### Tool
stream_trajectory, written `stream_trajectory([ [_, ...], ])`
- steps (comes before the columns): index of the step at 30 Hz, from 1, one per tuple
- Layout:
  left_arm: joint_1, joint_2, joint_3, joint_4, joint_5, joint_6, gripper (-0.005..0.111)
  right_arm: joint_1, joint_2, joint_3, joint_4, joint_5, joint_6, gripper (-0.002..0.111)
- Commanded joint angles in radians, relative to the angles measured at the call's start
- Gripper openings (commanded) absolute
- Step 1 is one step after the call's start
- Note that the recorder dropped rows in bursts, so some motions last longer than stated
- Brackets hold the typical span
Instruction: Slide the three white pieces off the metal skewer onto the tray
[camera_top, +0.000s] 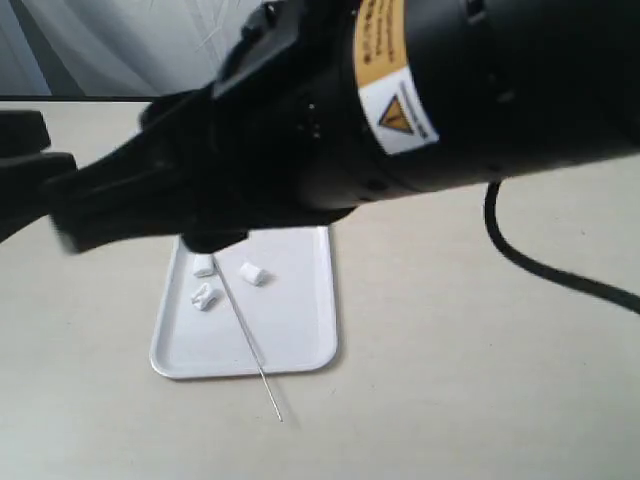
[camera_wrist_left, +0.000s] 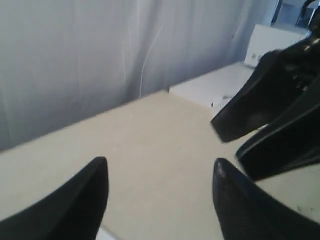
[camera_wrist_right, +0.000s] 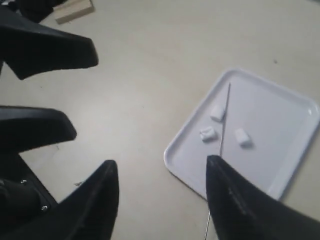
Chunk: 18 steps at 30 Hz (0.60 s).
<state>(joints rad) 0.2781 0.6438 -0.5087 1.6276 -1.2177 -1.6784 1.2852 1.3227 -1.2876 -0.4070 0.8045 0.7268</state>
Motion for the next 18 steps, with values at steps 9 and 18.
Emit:
stream_trajectory([
  [9, -0.081, -0.4, 0.023, 0.117, 0.178, -0.115, 0.058, 0.203, -0.073, 0.228, -0.558, 0.106, 0.121, 0.051],
  [18, -0.086, -0.51, 0.109, 0.117, 0.561, -0.291, 0.058, 0.203, -0.47, 0.541, -0.54, 0.087, 0.26, 0.051],
])
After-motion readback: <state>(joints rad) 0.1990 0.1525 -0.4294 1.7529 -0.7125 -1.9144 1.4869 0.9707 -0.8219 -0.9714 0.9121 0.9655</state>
